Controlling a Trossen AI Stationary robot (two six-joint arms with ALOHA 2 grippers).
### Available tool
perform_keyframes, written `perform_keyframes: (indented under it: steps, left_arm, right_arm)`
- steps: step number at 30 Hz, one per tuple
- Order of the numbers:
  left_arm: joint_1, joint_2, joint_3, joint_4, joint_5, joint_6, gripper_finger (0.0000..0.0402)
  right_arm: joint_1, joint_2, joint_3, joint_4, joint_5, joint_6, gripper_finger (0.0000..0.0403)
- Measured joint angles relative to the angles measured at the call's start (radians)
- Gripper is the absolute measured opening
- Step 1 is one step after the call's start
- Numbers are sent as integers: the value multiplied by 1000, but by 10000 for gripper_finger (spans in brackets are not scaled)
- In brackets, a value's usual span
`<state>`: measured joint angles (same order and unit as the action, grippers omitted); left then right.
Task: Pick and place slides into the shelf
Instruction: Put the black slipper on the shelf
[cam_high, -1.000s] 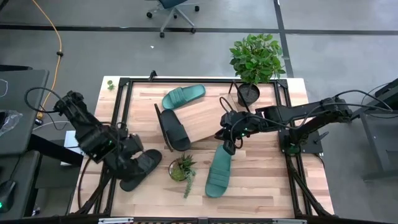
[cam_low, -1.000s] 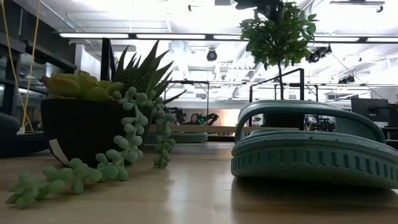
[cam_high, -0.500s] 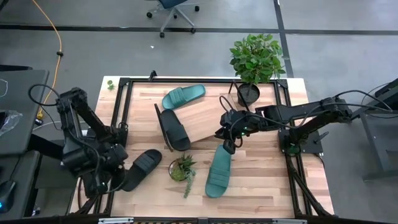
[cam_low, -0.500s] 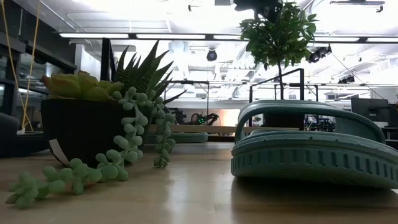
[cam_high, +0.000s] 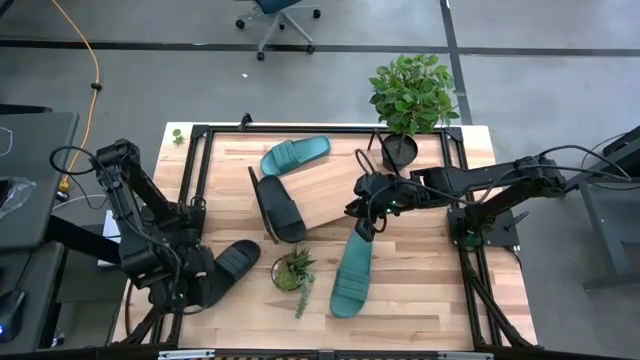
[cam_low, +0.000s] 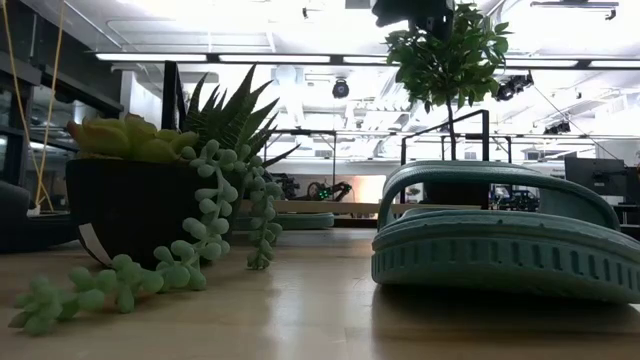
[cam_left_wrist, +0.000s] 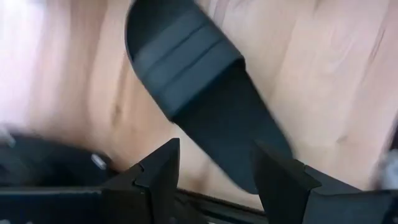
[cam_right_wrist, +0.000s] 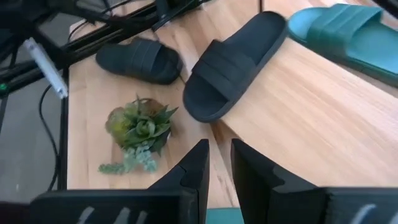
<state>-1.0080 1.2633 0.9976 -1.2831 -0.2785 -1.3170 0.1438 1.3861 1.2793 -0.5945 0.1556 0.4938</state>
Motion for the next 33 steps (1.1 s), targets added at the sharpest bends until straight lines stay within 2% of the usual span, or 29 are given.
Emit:
perform_keyframes:
  steps: [3, 6, 12, 18, 23, 28, 33]
  left_arm:
    - [0, 12, -16, 2, -65, 233, 181]
    - [0, 33, -26, 4, -81, 451, 181]
    - [0, 112, -46, 5, -82, 705, 181]
    - [0, 201, -95, 30, -159, 739, 181]
    - [0, 262, -111, 52, -174, 736, 181]
    - [0, 278, -110, 156, -185, 737, 182]
    - [0, 278, -109, 161, -265, 737, 182]
  right_arm:
    - [0, 0, 0, 0, 45, 29, 57]
    - [0, 0, 0, 0, 87, 86, 57]
    - [0, 0, 0, 0, 184, 206, 57]
    - [0, 0, 0, 0, 241, 304, 57]
    - [5, 0, 0, 0, 246, 371, 57]
    - [15, 0, 0, 0, 244, 392, 57]
    - [15, 0, 0, 0, 248, 393, 57]
